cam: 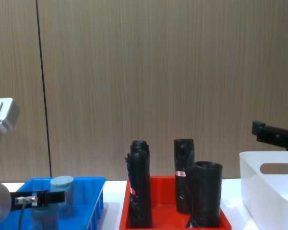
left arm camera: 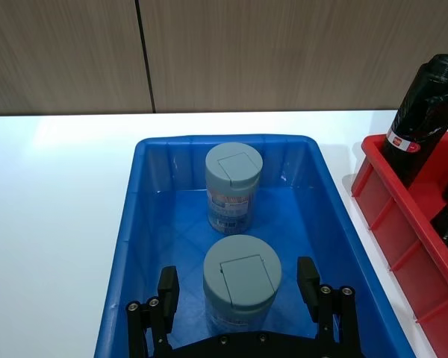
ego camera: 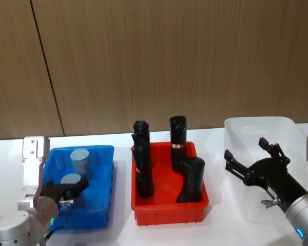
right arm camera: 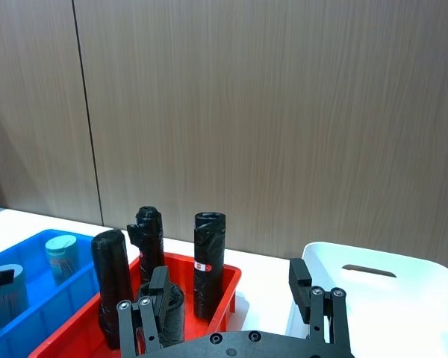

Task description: Pick the cotton swabs from the blue box and place them into the white box.

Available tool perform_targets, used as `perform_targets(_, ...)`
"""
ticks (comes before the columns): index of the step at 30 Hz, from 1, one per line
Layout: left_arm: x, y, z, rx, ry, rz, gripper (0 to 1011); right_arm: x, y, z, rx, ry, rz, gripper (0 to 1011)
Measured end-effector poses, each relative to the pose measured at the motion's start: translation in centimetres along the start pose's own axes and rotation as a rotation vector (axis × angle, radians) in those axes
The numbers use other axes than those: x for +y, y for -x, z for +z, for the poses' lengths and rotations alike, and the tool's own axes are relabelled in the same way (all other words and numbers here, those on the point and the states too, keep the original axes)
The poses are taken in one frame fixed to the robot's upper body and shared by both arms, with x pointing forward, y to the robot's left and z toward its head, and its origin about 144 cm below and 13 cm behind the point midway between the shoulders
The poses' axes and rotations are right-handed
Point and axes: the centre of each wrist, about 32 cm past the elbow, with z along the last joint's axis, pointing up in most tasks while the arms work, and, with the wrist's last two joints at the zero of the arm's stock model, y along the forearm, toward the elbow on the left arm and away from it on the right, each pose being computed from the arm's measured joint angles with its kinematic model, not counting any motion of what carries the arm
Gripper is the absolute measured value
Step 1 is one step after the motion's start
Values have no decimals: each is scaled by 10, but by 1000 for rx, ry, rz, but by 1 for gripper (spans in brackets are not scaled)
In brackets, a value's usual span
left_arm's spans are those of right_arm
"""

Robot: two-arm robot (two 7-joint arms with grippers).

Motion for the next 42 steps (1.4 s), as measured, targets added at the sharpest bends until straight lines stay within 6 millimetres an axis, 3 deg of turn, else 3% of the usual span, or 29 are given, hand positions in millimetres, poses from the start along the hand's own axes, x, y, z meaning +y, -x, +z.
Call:
perform_targets(25, -16, -6, -4, -4, -47, -33, 1004, 0, 0, 0, 0, 0, 0, 1002)
perform_targets(32, -19, -7, -4, -23, -50, -46, 892, 0, 0, 0, 0, 0, 0, 1002)
perform_targets(38, -21, -6, -3, -42, -49, -52, 682, 0, 0, 0, 0, 0, 0, 1002)
perform_targets(42, -22, -6, -3, -51, -46, -53, 671, 0, 0, 0, 0, 0, 0, 1002)
